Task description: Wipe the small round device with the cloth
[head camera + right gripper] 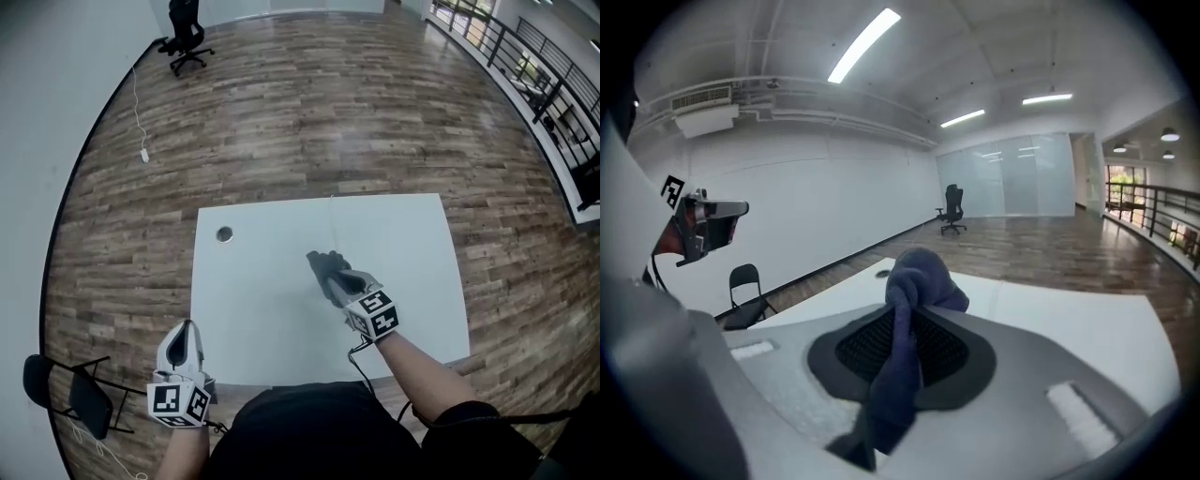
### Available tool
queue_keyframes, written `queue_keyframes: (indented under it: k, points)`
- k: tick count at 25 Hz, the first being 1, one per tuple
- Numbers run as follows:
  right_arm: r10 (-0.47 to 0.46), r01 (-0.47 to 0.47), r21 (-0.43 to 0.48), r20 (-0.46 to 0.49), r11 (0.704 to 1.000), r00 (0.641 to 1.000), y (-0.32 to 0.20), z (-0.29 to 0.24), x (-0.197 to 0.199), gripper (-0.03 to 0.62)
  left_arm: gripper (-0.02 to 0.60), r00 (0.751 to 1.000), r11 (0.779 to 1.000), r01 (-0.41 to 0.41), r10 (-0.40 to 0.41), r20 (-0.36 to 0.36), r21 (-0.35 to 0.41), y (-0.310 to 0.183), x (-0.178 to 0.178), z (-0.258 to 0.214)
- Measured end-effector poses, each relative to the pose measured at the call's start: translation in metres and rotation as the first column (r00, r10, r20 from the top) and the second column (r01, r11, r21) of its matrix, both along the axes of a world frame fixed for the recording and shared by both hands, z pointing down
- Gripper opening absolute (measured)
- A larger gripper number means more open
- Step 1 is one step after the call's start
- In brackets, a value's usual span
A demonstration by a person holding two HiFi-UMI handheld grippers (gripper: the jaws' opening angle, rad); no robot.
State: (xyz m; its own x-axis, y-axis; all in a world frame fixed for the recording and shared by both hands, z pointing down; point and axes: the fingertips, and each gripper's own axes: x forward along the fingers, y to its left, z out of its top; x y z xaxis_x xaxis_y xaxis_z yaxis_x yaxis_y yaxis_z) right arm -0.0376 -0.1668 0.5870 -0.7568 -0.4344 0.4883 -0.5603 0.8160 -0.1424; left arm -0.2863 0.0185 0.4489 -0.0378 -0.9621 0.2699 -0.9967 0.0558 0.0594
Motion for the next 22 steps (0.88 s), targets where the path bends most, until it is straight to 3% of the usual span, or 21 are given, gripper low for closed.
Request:
queue_keyframes:
  k: [4, 14, 22]
  points:
    - [0.055, -0.052, 0.068, -0.044, 0.996, 0.997, -0.034, -0.012, 0.010, 0.060, 0.008, 0.999, 0.999, -0.017, 0.016, 0.048, 0.030, 0.000, 0.007, -0.013]
    - [0.038, -0.038, 0.001, -0.142, 0.999, 0.989, -0.043, 0.032, 0.007, 0.060, 0.008, 0.997, 1.000, 0.027, -0.027, 0.071, -0.002, 0.019, 0.004, -0.014]
    - [0.079, -0.083, -0.033, -0.114, 0.996, 0.990, -0.049, 0.040, 0.016, 0.060, 0.008, 0.996, 0.999, 0.040, -0.037, 0.082, -0.035, 0.027, 0.010, -0.012]
